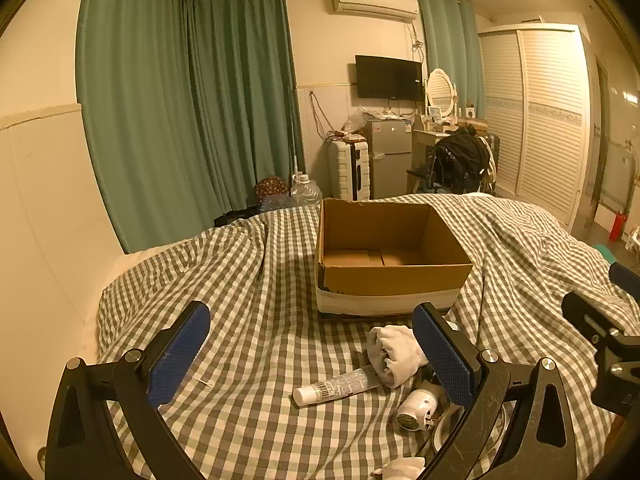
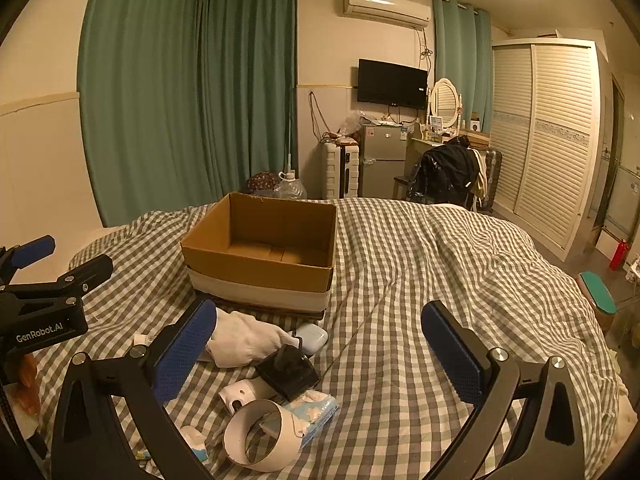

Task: Organize objects
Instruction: 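Move both tools toward the items scattered in front of the box, then grasp the white glove with the left tool while the right tool grasps the white ring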

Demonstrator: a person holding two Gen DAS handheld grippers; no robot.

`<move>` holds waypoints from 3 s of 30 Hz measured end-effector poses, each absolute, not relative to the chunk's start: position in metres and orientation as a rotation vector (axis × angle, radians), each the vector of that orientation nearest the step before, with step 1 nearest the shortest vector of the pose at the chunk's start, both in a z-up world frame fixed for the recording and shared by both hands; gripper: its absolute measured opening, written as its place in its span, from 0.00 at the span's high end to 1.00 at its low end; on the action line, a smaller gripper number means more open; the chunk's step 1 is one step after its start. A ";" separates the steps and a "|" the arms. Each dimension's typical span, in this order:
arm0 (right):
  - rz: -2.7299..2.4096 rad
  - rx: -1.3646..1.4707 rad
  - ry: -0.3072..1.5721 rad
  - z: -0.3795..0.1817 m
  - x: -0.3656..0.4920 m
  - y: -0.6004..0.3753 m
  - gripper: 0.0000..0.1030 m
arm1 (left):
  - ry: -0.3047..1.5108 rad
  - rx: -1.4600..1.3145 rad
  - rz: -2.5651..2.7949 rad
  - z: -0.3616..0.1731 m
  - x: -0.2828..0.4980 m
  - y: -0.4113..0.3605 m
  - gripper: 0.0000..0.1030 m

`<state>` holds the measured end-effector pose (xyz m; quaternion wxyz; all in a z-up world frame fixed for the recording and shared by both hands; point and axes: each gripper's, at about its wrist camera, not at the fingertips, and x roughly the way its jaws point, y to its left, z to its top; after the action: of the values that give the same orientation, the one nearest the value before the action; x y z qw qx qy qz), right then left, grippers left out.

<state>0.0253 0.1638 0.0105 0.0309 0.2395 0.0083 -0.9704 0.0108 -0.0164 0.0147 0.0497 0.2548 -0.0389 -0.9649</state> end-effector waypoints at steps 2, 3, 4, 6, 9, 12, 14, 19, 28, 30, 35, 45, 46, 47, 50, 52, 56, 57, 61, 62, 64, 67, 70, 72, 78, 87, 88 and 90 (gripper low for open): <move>-2.985 0.696 0.019 0.014 0.029 0.165 0.00 | -0.122 0.778 -2.942 0.015 0.011 -0.015 0.00; -2.981 0.685 0.021 0.015 0.031 0.164 0.00 | -0.122 0.781 -2.944 0.015 0.011 -0.015 0.00; -2.980 0.675 0.023 0.016 0.032 0.164 0.00 | -0.122 0.783 -2.946 0.015 0.011 -0.015 0.00; -2.976 0.663 0.029 0.018 0.033 0.162 0.00 | -0.122 0.785 -2.948 0.015 0.010 -0.014 0.00; -2.973 0.664 0.035 0.019 0.034 0.160 0.00 | -0.124 0.788 -2.945 0.015 0.010 -0.013 0.00; -2.971 0.672 0.040 0.017 0.033 0.159 0.00 | -0.126 0.787 -2.939 0.015 0.010 -0.014 0.00; -2.966 0.683 0.042 0.016 0.031 0.157 0.00 | -0.125 0.789 -2.938 0.015 0.009 -0.015 0.00; -2.956 0.721 0.033 0.010 0.028 0.157 0.00 | -0.127 0.789 -2.939 0.014 0.010 -0.017 0.00; -2.953 0.738 0.038 0.007 0.026 0.157 0.00 | -0.115 0.806 -2.933 0.009 0.009 -0.020 0.00; -2.953 0.740 0.037 0.007 0.026 0.157 0.00 | -0.115 0.806 -2.933 0.009 0.009 -0.020 0.00; -2.954 0.747 0.037 0.005 0.026 0.156 0.00 | -0.113 0.810 -2.936 0.007 0.010 -0.019 0.00; -2.946 0.737 0.042 0.005 0.030 0.154 0.07 | -0.115 0.843 -2.925 -0.001 0.010 -0.021 0.00; -2.949 0.731 0.047 0.006 0.031 0.154 0.07 | -0.111 0.849 -2.927 -0.001 0.009 -0.022 0.00; -2.952 0.727 0.049 0.006 0.032 0.154 0.07 | -0.104 0.859 -2.929 -0.003 0.009 -0.022 0.00; -2.929 0.766 0.059 0.001 0.028 0.152 0.07 | -0.100 0.909 -2.914 -0.012 0.003 -0.025 0.00; -2.908 0.816 0.068 -0.007 0.023 0.150 0.07 | -0.118 0.961 -2.895 -0.022 -0.002 -0.026 0.00; -2.864 0.937 0.069 -0.035 0.011 0.147 0.08 | -0.134 1.105 -2.868 -0.050 -0.013 -0.025 0.00; -2.855 0.968 0.082 -0.043 0.009 0.145 0.10 | -0.136 1.132 -2.866 -0.057 -0.014 -0.025 0.00; -2.774 1.137 0.096 -0.077 -0.002 0.140 0.24 | -0.191 1.217 -2.845 -0.081 -0.022 -0.020 0.00; -2.758 1.163 0.091 -0.083 -0.004 0.140 0.27 | -0.200 1.234 -2.841 -0.085 -0.025 -0.019 0.00; -2.739 1.209 0.082 -0.092 -0.008 0.143 0.42 | -0.214 1.262 -2.836 -0.094 -0.030 -0.017 0.00; -2.706 1.283 0.067 -0.103 -0.014 0.145 0.59 | -0.234 1.280 -2.841 -0.102 -0.035 -0.013 0.00; -2.670 1.348 0.075 -0.113 -0.019 0.143 0.67 | -0.247 1.300 -2.852 -0.108 -0.042 -0.008 0.00; -2.642 1.391 0.077 -0.119 -0.021 0.142 0.81 | -0.250 1.318 -2.855 -0.110 -0.046 -0.006 0.00; -2.662 1.315 0.048 -0.106 -0.018 0.144 0.86 | -0.255 1.370 -2.881 -0.116 -0.066 0.002 0.00; -2.753 1.181 0.020 -0.069 -0.029 0.164 0.86 | -0.203 1.477 -2.981 -0.125 -0.110 0.030 0.00; -2.759 1.182 0.016 -0.069 -0.032 0.167 0.85 | -0.197 1.499 -2.985 -0.128 -0.116 0.033 0.00; -2.771 1.192 0.017 -0.070 -0.038 0.172 0.85 | -0.189 1.541 -2.996 -0.135 -0.125 0.036 0.00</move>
<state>-0.0375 0.1718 -0.0700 0.0624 0.3945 0.0056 -0.9168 -0.1249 0.0364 -0.1346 -0.1158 0.4536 -0.0555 -0.8819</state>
